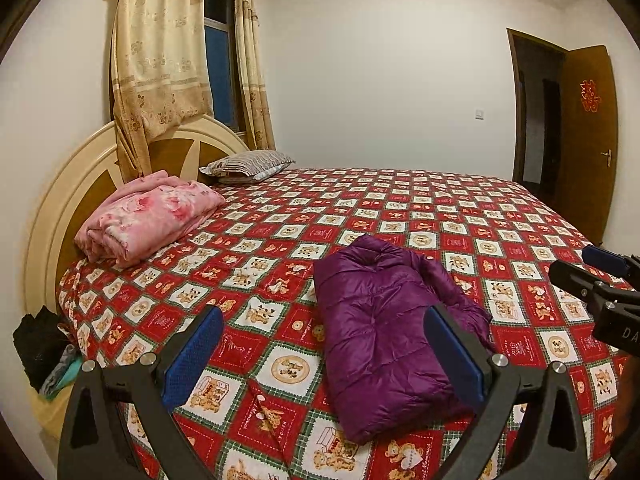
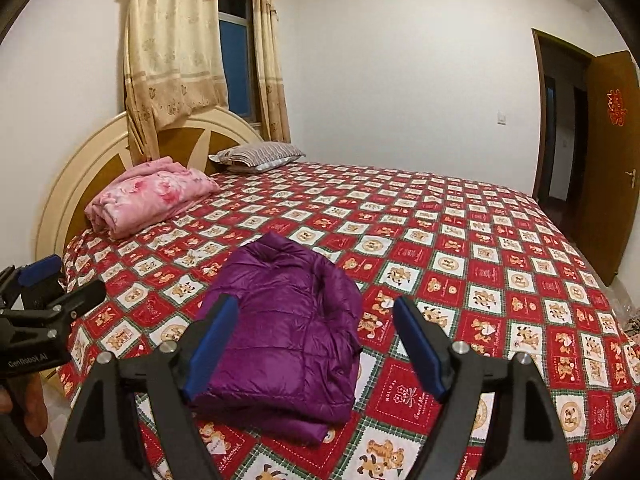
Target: Fold large clothes
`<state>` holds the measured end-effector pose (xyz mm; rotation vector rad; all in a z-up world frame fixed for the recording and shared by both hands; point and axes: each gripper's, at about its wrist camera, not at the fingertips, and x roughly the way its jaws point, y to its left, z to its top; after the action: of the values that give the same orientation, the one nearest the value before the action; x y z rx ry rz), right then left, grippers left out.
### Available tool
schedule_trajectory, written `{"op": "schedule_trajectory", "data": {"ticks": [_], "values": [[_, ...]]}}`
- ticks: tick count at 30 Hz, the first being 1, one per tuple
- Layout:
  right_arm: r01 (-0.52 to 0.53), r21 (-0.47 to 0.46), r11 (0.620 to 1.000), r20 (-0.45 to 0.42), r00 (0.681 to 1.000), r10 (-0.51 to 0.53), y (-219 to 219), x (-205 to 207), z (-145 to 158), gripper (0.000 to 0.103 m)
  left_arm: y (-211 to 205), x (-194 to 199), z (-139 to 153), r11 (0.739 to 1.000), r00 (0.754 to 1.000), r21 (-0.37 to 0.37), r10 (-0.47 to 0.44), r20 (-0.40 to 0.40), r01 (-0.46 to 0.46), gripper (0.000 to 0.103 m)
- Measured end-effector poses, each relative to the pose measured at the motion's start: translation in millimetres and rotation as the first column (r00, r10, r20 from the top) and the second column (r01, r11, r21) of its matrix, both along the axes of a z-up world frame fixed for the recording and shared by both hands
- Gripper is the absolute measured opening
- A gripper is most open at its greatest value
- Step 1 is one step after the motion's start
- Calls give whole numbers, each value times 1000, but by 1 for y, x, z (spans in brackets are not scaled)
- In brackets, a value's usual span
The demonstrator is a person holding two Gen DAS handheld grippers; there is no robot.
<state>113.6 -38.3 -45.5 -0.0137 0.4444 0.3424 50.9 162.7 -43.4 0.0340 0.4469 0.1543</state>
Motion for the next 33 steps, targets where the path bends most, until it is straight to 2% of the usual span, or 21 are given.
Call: {"op": "schedule_trajectory", "data": {"ticks": [33], "values": [[-11, 10, 1000, -3, 1000, 11, 0, -3, 1, 83, 0, 5, -2, 1000, 1000, 12, 10, -7, -10, 101]]}}
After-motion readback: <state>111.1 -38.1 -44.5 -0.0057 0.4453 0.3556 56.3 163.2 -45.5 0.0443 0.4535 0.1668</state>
